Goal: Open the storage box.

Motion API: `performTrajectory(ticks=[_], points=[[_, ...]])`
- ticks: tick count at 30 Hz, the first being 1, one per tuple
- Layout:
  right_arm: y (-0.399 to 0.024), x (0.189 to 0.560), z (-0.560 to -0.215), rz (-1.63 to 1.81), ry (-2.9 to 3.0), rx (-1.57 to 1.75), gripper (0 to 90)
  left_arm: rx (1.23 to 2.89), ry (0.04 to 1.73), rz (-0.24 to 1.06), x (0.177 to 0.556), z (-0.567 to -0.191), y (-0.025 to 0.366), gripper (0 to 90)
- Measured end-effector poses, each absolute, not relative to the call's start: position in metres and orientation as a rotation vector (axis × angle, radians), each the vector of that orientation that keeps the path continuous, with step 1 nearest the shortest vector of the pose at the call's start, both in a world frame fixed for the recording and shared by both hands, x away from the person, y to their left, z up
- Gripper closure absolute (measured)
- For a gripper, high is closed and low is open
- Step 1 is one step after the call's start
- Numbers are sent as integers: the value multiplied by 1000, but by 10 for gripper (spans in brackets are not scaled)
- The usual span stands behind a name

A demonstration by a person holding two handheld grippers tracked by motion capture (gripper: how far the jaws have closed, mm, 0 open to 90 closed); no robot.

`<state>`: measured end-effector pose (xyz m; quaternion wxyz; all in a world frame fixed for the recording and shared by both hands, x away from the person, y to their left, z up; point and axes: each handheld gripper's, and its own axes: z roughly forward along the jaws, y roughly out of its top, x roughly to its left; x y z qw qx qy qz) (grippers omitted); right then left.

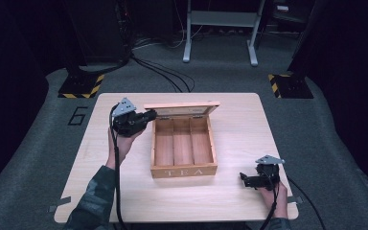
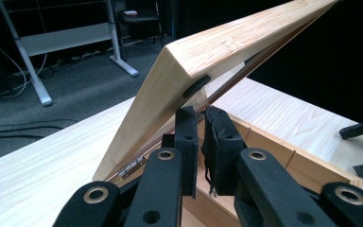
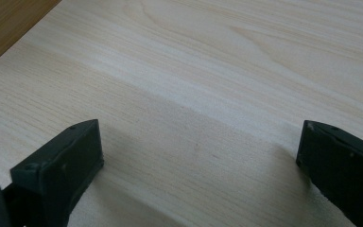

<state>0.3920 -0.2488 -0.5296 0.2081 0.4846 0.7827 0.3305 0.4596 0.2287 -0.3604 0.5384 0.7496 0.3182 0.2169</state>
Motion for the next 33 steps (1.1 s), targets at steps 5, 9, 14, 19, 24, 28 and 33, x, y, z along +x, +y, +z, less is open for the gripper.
performTrajectory(ticks=[5,9,14,19,24,28,33], points=[[-249,392,-530,920,2177,1350,6,1785,759,514,460,-360,229,834],[-249,392,-530,921,2176,1352,7,1783,759,510,460,-360,229,833],[-249,392,-530,921,2175,1353,7,1784,761,513,460,-360,229,834],[-249,392,-530,920,2177,1351,7,1785,758,513,461,-360,229,837],[-249,392,-530,921,2177,1351,7,1785,758,515,461,-360,229,838],[-249,392,-530,920,2178,1349,7,1784,759,516,461,-360,229,838],[-249,392,-530,922,2177,1352,7,1786,758,518,461,-360,229,838]])
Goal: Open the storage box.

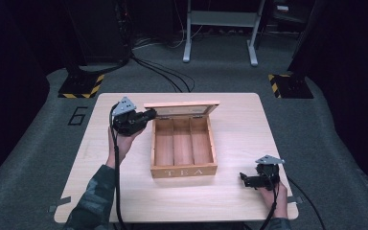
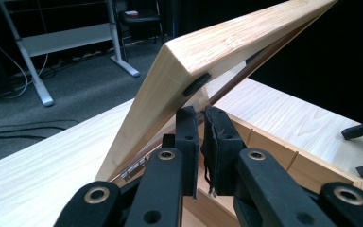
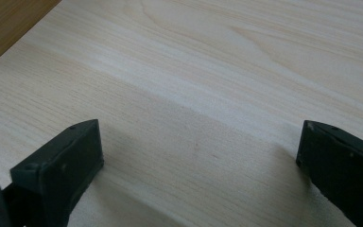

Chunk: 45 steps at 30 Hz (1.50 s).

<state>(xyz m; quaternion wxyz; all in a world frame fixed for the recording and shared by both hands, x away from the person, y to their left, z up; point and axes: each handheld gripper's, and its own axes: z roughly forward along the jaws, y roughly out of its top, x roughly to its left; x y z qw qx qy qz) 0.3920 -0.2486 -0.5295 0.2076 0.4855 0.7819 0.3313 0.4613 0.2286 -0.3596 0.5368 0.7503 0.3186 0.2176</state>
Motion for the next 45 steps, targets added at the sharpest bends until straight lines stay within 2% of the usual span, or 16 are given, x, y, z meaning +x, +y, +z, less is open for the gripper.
performTrajectory(ticks=[45], points=[[-249,392,-530,921,2179,1348,7,1803,737,523,465,-356,220,845]])
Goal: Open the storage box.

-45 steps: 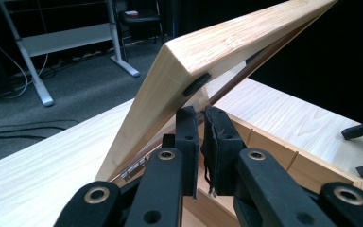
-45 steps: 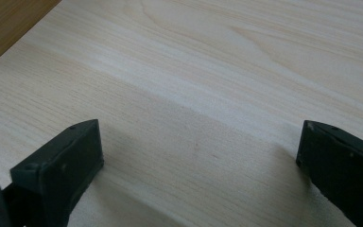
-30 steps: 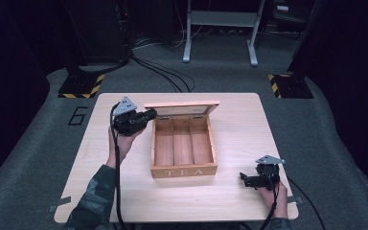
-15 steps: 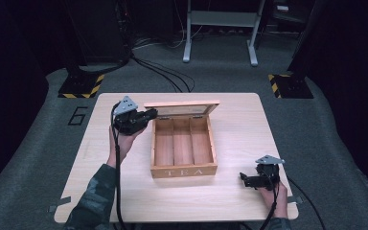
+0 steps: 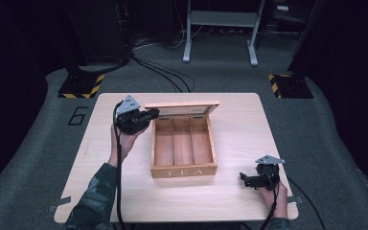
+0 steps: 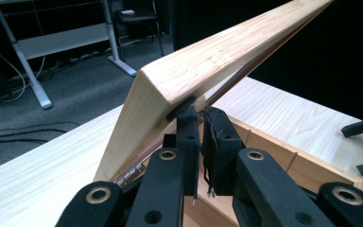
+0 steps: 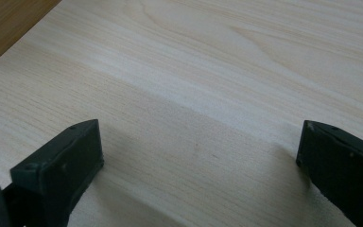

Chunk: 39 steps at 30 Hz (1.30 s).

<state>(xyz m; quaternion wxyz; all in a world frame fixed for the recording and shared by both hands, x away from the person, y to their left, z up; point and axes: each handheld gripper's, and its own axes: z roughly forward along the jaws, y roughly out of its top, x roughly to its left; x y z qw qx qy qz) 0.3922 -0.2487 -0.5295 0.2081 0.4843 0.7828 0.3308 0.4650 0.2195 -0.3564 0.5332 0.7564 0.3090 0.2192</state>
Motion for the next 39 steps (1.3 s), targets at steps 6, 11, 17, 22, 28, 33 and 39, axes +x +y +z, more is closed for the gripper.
performTrajectory(ticks=[6,11,17,22,28,33,39], points=[[-249,392,-530,921,2178,1347,7,1803,738,523,466,-357,220,845],[-249,392,-530,919,2176,1350,6,1802,741,519,467,-358,221,845],[-248,392,-530,921,2172,1358,6,1799,742,530,468,-358,220,845],[-248,392,-530,923,2173,1360,6,1799,741,532,468,-358,220,845],[-248,392,-530,921,2172,1360,7,1804,738,537,468,-357,221,846],[-248,392,-530,921,2171,1361,6,1803,741,542,468,-357,220,846],[-248,392,-530,921,2171,1360,7,1799,740,542,467,-356,222,845]])
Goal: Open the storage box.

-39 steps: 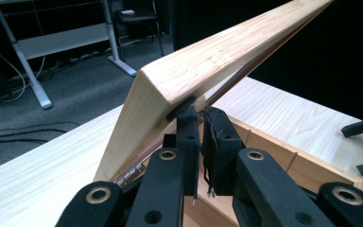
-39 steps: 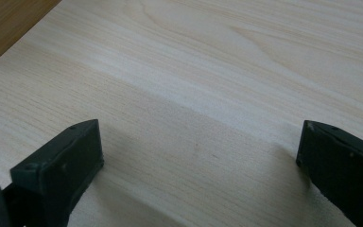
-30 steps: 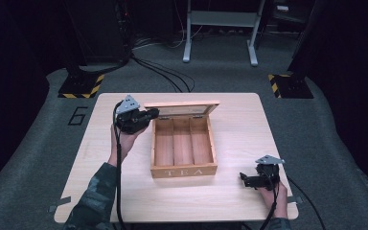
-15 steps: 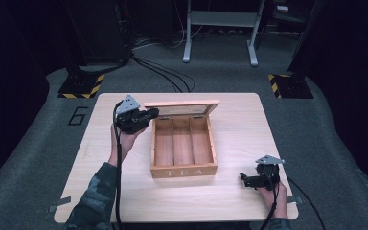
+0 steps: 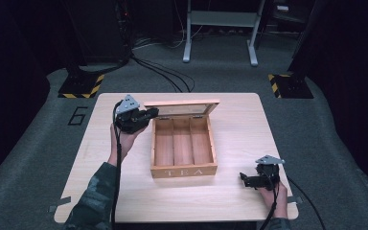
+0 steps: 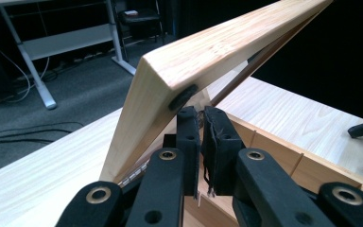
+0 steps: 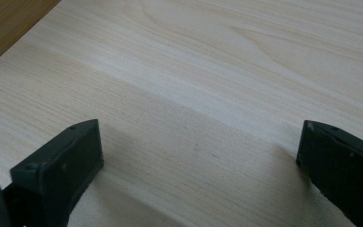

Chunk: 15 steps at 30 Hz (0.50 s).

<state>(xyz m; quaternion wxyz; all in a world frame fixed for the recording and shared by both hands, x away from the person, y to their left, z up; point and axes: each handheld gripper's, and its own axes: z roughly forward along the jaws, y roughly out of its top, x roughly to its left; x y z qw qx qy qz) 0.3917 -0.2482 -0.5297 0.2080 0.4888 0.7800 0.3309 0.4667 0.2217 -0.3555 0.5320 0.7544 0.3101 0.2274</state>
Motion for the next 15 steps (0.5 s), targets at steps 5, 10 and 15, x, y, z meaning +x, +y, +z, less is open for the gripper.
performTrajectory(ticks=[5,10,15], points=[[-248,392,-530,921,2171,1361,7,1791,744,551,468,-352,228,845],[-248,392,-530,921,2171,1361,7,1789,748,551,467,-354,229,844],[-248,392,-530,921,2171,1361,7,1795,750,543,468,-357,228,844]])
